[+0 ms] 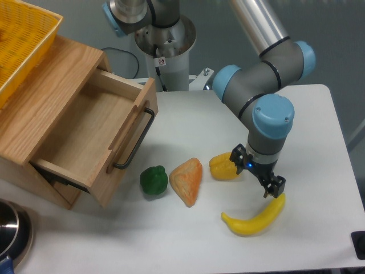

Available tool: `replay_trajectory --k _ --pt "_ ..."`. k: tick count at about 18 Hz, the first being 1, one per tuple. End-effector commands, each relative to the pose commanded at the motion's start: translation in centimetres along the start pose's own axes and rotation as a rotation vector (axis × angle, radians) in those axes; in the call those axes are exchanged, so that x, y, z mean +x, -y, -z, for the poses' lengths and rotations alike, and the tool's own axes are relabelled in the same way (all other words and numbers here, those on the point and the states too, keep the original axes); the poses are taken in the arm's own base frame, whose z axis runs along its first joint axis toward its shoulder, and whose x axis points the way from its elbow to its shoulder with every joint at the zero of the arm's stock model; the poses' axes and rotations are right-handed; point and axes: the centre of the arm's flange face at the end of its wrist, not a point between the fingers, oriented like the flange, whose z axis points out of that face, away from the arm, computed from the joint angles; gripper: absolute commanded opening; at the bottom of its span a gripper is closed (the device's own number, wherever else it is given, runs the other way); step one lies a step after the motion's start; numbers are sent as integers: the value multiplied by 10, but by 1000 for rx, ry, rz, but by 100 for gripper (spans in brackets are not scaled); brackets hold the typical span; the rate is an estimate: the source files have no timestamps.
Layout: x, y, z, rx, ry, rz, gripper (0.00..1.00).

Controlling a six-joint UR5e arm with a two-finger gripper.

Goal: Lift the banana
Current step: 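Lower the open gripper down over the middle of the yellow banana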

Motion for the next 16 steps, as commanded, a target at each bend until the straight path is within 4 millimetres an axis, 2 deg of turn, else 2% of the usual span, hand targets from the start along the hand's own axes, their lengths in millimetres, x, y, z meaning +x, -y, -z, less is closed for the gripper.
replay_trajectory --k 3,8,10,16 --pt "-4 1 -4 2 9 7 100" --pt "-12 1 -38 19 45 7 100" --pt "-13 -1 -40 16 41 20 100" --pt "-26 -27 -66 1 14 53 100"
